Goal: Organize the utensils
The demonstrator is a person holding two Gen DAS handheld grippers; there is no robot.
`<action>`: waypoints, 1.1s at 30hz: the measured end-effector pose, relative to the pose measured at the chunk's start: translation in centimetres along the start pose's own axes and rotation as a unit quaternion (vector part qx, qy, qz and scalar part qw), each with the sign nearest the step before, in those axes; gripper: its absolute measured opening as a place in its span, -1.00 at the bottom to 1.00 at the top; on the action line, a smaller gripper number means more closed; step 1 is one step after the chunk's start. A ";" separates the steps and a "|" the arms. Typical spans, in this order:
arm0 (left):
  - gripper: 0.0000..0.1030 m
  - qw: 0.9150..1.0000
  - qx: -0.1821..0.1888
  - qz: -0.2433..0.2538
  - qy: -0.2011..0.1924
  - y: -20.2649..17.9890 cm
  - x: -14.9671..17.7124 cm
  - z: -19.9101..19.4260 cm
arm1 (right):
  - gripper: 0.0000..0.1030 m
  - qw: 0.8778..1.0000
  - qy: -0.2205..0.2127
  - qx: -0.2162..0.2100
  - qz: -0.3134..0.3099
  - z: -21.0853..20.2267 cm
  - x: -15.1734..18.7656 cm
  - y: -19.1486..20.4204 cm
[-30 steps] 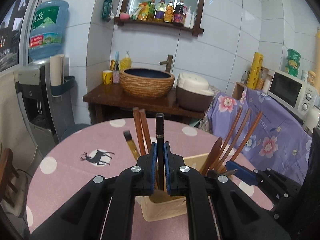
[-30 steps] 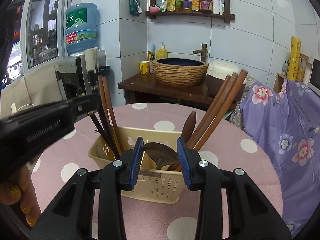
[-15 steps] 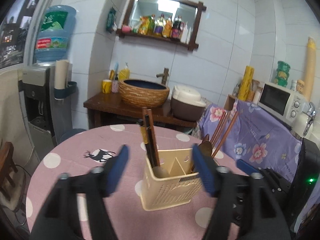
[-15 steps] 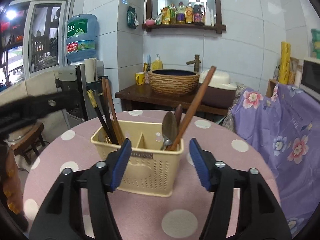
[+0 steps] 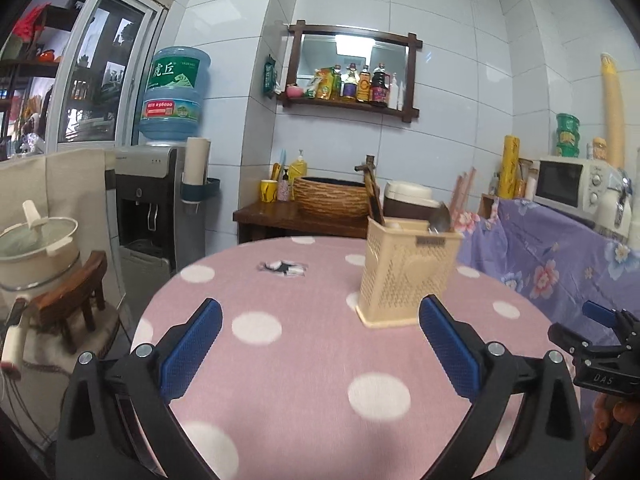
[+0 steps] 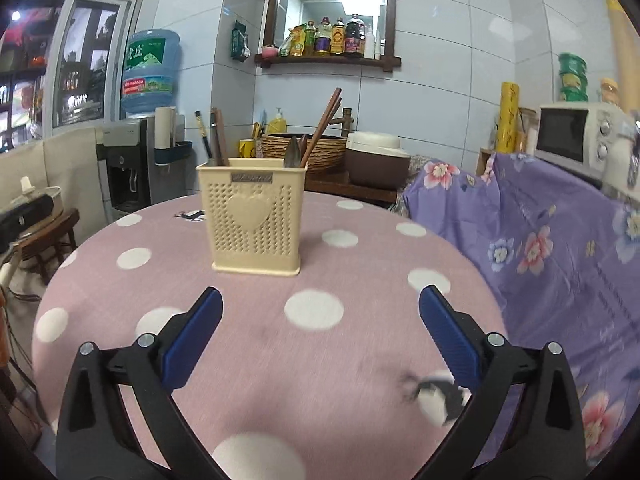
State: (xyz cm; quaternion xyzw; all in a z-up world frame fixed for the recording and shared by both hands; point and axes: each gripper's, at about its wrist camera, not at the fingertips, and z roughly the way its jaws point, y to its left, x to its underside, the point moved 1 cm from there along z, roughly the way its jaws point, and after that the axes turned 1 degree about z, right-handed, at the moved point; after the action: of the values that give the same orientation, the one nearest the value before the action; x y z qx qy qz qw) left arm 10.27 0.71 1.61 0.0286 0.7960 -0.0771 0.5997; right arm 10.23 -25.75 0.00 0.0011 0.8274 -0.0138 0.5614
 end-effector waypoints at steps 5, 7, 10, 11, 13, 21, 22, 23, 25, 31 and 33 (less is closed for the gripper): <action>0.90 1.000 0.009 -0.013 0.004 -1.2 2.9 -3.6 | 0.89 1.000 -0.021 0.017 -0.008 -4.5 3.3 1.5; 0.90 1.000 0.014 -0.016 0.000 -1.6 3.6 -4.8 | 0.89 1.000 -0.027 0.010 -0.006 -6.2 4.0 1.9; 0.90 1.000 0.009 0.004 -0.016 -1.8 3.9 -6.4 | 0.89 0.999 -0.043 -0.009 0.007 -8.4 4.4 2.3; 0.90 1.000 0.006 0.009 -0.022 -1.8 4.0 -6.9 | 0.89 0.999 -0.047 -0.016 0.013 -9.0 4.4 2.4; 0.90 1.000 0.001 0.005 -0.029 -1.6 4.1 -7.7 | 0.89 0.998 -0.049 -0.028 0.020 -9.4 4.1 2.6; 0.90 1.000 -0.002 -0.012 -0.028 -0.6 4.6 -8.8 | 0.89 0.998 -0.057 -0.040 0.012 -10.3 3.7 3.6; 0.90 1.000 -0.002 -0.012 -0.028 -0.6 4.7 -8.8 | 0.89 0.998 -0.057 -0.039 0.012 -10.4 3.7 3.6; 0.90 0.999 -0.003 -0.012 -0.029 -0.5 4.8 -8.9 | 0.89 0.998 -0.056 -0.040 0.012 -10.3 3.7 3.6; 0.90 1.000 -0.003 -0.013 -0.028 -0.5 4.8 -8.9 | 0.89 0.998 -0.056 -0.040 0.013 -10.3 3.6 3.6; 0.90 0.999 -0.003 -0.017 -0.028 -0.2 4.9 -9.1 | 0.89 0.998 -0.058 -0.038 0.014 -10.4 3.5 3.5; 0.90 0.999 -0.003 -0.018 -0.028 -0.3 4.9 -9.1 | 0.89 0.997 -0.058 -0.038 0.019 -10.3 3.4 3.3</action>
State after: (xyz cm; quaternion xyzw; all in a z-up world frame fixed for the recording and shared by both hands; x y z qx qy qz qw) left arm 0.25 1.65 -0.65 0.0107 0.7792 -0.0860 0.6207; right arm -0.55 -22.20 0.57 -0.0058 0.7933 0.0282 0.6082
